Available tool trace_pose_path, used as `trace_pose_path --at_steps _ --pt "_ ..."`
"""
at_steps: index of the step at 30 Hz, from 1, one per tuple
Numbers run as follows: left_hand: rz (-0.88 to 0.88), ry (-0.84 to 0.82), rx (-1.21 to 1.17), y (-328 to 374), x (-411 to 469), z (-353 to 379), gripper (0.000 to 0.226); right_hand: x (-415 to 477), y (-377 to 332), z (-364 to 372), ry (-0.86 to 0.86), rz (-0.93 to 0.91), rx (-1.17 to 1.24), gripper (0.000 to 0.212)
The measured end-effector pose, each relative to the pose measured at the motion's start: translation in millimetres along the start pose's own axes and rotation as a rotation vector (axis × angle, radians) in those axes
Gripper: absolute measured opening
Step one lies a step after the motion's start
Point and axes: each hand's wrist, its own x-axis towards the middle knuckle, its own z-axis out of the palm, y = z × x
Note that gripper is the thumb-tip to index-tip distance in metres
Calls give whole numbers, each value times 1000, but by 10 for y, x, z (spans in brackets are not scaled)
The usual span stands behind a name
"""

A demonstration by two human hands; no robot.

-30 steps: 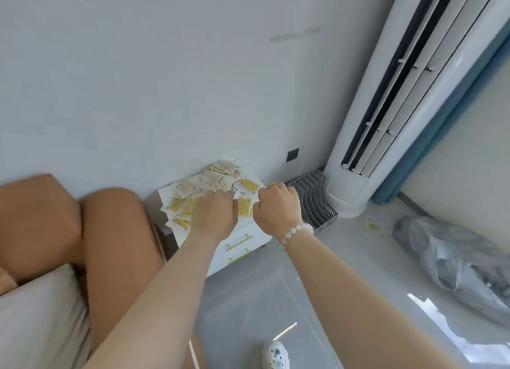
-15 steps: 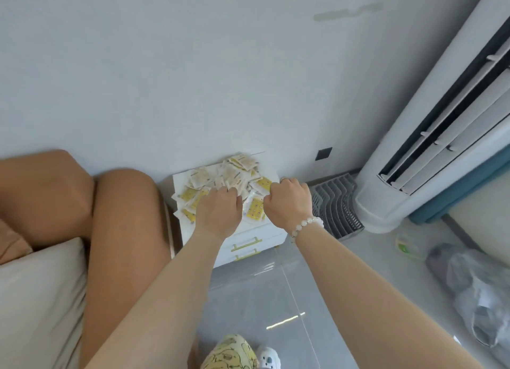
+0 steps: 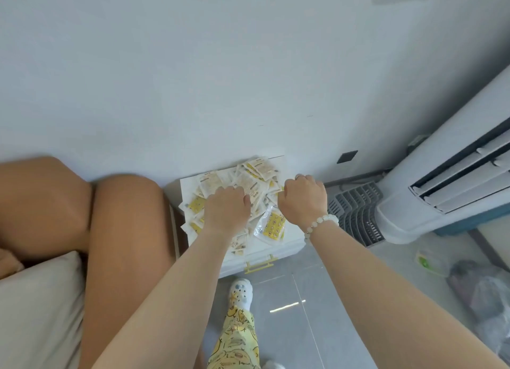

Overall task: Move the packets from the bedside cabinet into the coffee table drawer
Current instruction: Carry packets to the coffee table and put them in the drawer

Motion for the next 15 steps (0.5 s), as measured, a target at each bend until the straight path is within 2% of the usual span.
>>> trace_pose_path --at_steps 3,8,11,15 --pt "-22 -24 -50 -221 339 -3 35 368 -126 62 -46 30 14 30" --pt "-160 -99 -42 -859 760 199 33 730 -253 427 -200 106 31 33" --pt "-256 -174 -96 -1157 967 359 31 766 -156 732 -351 203 -10 46" --pt "-293 -303 -105 -1337 1099 678 33 766 41 1077 -484 397 1 62"
